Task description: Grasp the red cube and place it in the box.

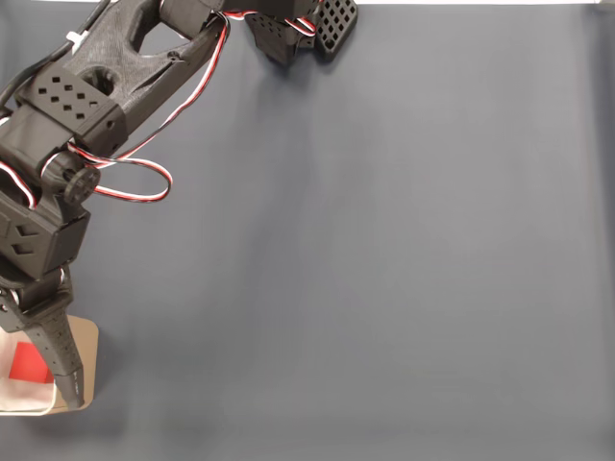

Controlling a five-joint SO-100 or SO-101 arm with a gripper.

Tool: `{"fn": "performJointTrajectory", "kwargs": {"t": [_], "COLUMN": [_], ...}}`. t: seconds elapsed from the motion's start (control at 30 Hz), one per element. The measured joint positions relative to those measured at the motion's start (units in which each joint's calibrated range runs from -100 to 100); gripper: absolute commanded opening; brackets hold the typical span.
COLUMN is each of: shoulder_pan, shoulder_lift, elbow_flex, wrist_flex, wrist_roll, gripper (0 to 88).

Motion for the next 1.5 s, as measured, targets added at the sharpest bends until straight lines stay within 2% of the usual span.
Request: {"fn": "performJointTrajectory", "kwargs": {"t": [1.0, 1.07, 1.1, 1.17, 1.2, 1.33, 1.5], "shoulder_pan": [0.5, 0.5, 0.5, 0.5, 0.5, 0.4, -3.0], "shoulder_lift": [0.0, 0.0, 0.0, 0.5, 0.7, 0.4, -6.4], "elbow_flex": [-0.2, -0.2, -0.2, -0.2, -0.2, 0.0, 8.3], "wrist_flex": [0.0, 0.0, 0.0, 0.0, -0.1, -3.0, -3.5], "wrist_roll": [-0.3, -0.3, -0.3, -0.3, -0.4, -2.3, -3.1], "gripper": [48.4, 43.0, 34.8, 10.1, 2.0, 0.0, 0.0]}}
